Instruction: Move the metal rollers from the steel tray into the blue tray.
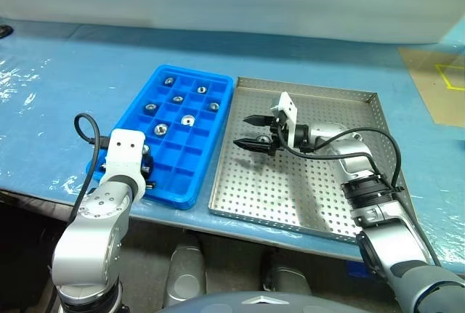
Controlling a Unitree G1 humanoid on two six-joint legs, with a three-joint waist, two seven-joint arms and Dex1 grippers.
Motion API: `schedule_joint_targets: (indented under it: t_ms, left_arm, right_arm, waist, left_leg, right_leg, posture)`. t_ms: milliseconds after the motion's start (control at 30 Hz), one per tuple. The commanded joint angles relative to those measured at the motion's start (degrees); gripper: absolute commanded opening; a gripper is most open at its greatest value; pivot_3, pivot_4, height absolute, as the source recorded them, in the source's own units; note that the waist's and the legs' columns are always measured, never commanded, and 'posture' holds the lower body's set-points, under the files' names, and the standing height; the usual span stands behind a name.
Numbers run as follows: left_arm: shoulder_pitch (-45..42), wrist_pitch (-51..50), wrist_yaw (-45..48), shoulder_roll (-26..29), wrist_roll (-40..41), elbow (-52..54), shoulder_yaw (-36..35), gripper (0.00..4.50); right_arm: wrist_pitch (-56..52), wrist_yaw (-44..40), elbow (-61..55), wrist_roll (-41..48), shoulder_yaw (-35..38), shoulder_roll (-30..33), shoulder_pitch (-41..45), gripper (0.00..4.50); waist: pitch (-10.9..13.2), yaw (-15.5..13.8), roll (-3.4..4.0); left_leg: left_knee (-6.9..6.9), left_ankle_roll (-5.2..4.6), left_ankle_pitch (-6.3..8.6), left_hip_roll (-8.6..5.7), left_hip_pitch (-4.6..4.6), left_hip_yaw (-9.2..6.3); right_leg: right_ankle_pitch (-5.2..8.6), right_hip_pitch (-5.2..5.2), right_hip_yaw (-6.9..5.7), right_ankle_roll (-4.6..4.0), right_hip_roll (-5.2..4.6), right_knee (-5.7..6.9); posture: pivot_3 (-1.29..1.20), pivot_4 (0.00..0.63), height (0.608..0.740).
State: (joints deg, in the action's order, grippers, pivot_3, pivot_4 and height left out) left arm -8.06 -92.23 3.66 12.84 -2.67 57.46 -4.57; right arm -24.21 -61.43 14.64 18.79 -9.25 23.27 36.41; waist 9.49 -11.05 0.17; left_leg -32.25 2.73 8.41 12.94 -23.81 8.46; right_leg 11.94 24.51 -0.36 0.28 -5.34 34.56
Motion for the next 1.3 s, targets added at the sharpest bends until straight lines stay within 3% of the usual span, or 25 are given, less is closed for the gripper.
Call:
schedule_joint_targets:
  t_ms: [33, 567, 833, 1033, 1133, 1300]
  left_arm:
    - [1.3, -0.3, -0.6, 0.3, -0.8, 2.5, -0.9, 1.69]
    - [3.5, -0.3, -2.0, -0.3, -1.8, 2.5, 0.0, 1.69]
    - [4.2, 0.7, -3.3, -0.4, -1.9, 2.5, 0.3, 4.45]
    - [2.6, 11.6, 2.6, -3.0, 3.3, -0.2, -3.3, 4.49]
    - [1.9, 18.1, 5.2, -1.5, 5.3, -3.0, -1.6, 4.49]
    - [0.3, 24.0, 9.3, -3.4, 10.5, -6.6, -1.2, 4.49]
  right_arm:
    - [1.5, -1.0, -0.3, -0.1, 0.1, -0.7, 1.6, 4.50]
    - [2.7, -2.2, 1.7, -1.1, 0.1, -1.5, 2.7, 4.50]
    - [2.8, -1.5, 1.6, -1.2, 0.7, -1.9, 2.9, 4.50]
    - [1.3, -0.3, 0.6, 0.3, 2.5, -1.9, 2.9, 4.50]
    - [-1.8, 1.0, -1.2, 2.8, 4.6, -2.3, 3.0, 4.50]
    - [-8.7, 4.7, -4.6, 8.3, 9.7, -2.9, 3.7, 4.50]
  waist:
    - [0.0, -0.1, 0.00]
    - [0.0, -0.9, 0.00]
    - [0.0, -0.9, 0.00]
    - [0.0, -0.9, 0.00]
    - [0.0, -0.9, 0.00]
    - [0.0, -0.6, 0.00]
  left_leg:
    - [0.00, 0.00, 0.00, 0.00, -0.02, -0.01]
    - [-0.07, 0.01, -0.02, 0.01, -0.23, -0.02]
    - [-0.07, 0.01, -0.02, 0.01, -0.22, -0.02]
    - [-0.09, 0.01, -0.02, 0.00, -0.23, -0.02]
    - [-0.09, 0.03, -0.03, 0.02, -0.22, -0.02]
    - [-0.11, 0.03, -0.04, -0.01, -0.23, 0.00]
  right_leg:
    - [0.00, 0.02, -0.01, 0.00, 0.00, 0.00]
    - [0.00, 0.25, 0.00, 0.00, 0.01, 0.11]
    - [0.00, 0.25, 0.00, 0.00, 0.01, 0.12]
    - [0.00, 0.25, 0.00, 0.00, 0.00, 0.13]
    - [0.00, 0.25, 0.00, 0.00, 0.02, 0.15]
    - [-0.01, 0.29, 0.06, 0.00, 0.04, 0.17]
  posture:
    - [0.41, 0.150, 0.740]
    - [0.43, 0.150, 0.740]
    - [0.41, 0.150, 0.740]
    - [0.38, 0.150, 0.740]
    - [0.34, 0.150, 0.740]
    - [0.29, 0.150, 0.740]
